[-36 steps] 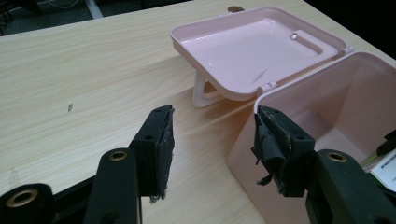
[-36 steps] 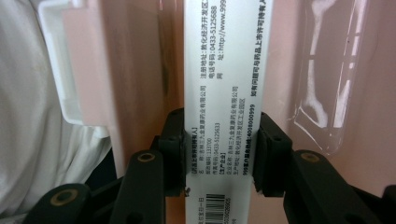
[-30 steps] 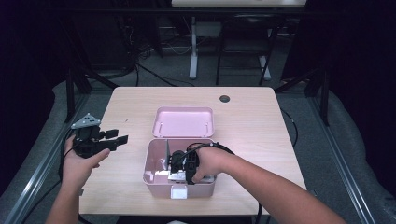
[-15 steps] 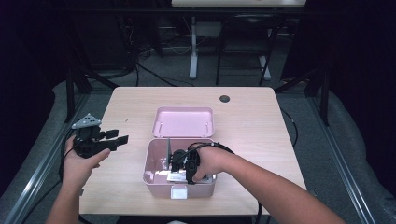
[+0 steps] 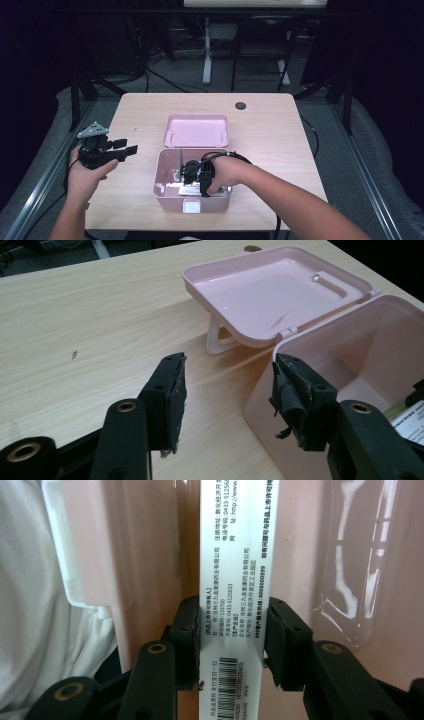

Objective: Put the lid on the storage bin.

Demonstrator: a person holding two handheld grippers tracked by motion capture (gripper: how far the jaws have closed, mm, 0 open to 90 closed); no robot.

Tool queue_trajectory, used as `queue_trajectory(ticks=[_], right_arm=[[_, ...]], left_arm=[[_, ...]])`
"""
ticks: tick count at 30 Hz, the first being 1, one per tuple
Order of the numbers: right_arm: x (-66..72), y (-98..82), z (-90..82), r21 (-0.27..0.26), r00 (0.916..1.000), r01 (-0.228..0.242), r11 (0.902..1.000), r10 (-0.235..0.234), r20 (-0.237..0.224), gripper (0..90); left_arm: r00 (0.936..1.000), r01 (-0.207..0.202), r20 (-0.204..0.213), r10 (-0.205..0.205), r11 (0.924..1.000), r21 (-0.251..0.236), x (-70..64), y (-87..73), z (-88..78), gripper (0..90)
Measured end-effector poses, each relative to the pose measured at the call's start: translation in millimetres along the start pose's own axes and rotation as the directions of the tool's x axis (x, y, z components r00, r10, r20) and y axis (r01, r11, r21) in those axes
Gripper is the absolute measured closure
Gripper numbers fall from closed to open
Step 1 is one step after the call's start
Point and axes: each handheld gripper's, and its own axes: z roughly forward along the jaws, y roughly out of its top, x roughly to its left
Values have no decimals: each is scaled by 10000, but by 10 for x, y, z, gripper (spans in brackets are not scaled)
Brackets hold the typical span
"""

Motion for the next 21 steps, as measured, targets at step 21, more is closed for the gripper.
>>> queue_trajectory(ticks=[21], right_arm=[[18,-59,-196,-573,9986,-506,9971,513,106,580]], left_arm=[[10000,26,25,-26,10000,53,4,-4,2,474]])
